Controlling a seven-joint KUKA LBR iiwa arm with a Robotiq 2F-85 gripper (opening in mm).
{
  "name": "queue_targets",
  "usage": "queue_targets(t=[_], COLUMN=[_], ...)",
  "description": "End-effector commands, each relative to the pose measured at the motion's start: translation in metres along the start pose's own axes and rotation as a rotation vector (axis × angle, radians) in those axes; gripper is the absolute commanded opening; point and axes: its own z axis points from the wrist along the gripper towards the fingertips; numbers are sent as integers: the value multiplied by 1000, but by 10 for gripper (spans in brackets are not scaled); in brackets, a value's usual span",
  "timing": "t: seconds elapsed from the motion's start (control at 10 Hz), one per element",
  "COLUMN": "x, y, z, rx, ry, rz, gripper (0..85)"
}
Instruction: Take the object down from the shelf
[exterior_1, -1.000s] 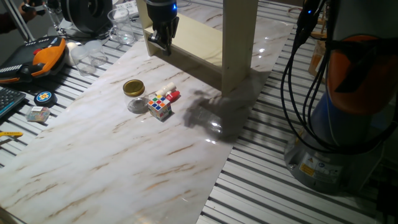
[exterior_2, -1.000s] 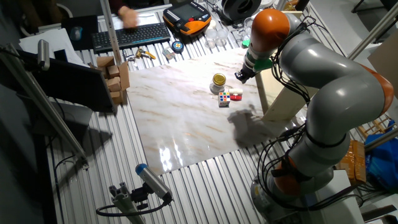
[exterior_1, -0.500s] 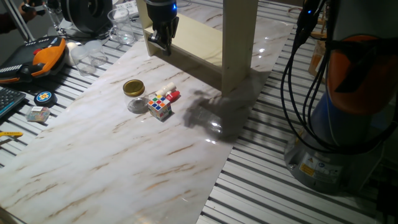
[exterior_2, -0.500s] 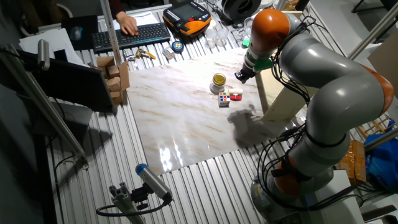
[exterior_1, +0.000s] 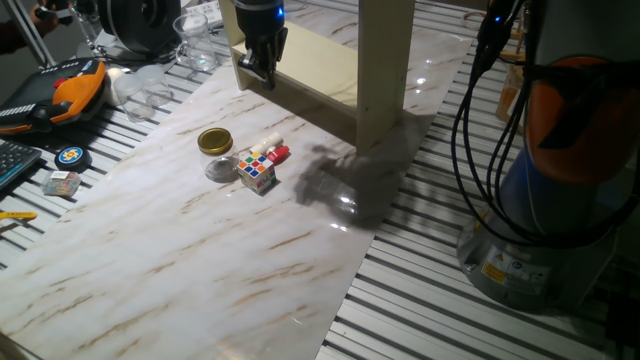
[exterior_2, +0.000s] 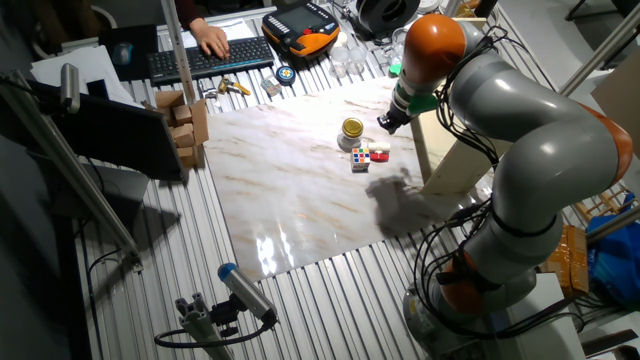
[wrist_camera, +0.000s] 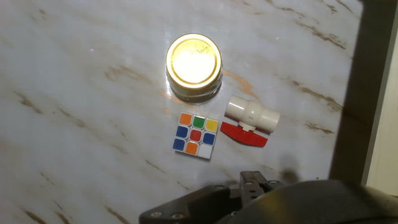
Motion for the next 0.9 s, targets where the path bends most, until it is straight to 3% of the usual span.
queue_targets(t=[0.0, 0.8], x=[0, -2], y=[0, 2], z=[-1, -2], rx=[-2, 2], ry=[2, 5], rz=[1, 11], gripper=[0, 0])
